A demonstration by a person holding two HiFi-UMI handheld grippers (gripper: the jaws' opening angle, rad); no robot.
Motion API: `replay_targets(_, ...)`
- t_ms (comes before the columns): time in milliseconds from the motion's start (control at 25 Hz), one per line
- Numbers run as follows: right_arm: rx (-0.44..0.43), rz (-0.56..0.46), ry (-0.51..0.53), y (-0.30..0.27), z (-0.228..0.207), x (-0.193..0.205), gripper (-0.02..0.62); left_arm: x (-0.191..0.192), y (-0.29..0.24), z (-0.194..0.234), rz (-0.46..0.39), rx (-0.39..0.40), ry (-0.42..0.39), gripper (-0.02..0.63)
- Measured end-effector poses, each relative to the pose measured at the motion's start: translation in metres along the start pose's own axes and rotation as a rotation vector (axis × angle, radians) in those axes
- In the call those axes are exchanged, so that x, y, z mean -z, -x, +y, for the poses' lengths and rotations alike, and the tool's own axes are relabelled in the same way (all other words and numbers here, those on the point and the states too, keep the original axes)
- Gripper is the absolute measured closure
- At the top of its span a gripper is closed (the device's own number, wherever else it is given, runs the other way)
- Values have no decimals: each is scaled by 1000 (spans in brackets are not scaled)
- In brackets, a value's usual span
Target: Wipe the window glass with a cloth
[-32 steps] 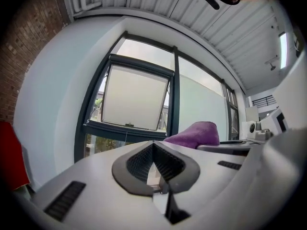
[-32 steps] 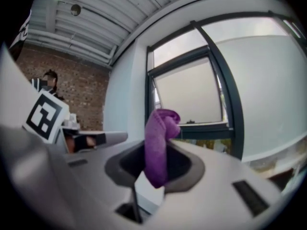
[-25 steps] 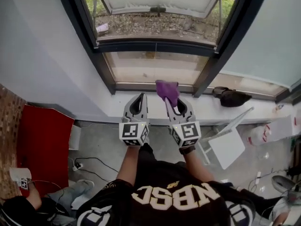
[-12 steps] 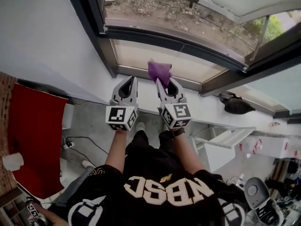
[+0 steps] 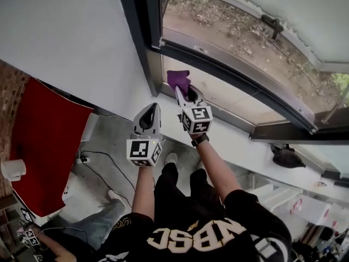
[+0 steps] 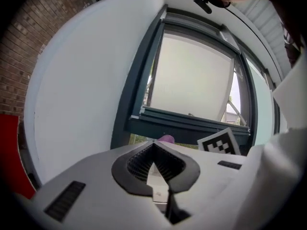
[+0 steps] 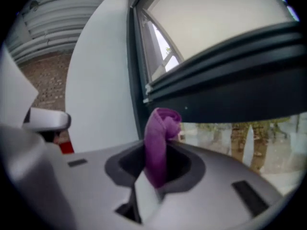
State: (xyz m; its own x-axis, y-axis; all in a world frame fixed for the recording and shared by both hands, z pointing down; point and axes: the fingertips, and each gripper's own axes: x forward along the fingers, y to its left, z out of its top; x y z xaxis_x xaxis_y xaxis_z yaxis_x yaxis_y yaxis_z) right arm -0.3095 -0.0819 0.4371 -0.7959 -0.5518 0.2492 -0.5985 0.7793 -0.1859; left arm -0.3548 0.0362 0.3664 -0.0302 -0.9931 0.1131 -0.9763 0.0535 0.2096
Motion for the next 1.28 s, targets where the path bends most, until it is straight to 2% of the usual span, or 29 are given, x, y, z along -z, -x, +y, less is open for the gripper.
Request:
replay_targets(280, -43, -59, -52, -118, 10, 5, 489, 8, -7, 60, 48, -21, -101, 583)
replay_targets(400, -7, -75, -110, -136, -8, 5, 489, 18, -7, 64, 77, -37, -96, 583)
replay_targets(520, 49, -84, -169, -126, -36, 8, 489, 31, -12, 50, 102, -16, -88, 583)
replay_targets(680, 113, -95, -204, -80, -66, 21, 489, 44, -26, 16, 140, 60, -87, 583)
replay_targets(800, 209, -112, -264, -24, -119, 30, 489, 50, -44, -25, 158, 122, -88, 583)
replay_targets(1280, 721, -240, -384, 257, -355, 56, 489, 104, -98, -224, 264, 415, -88, 583)
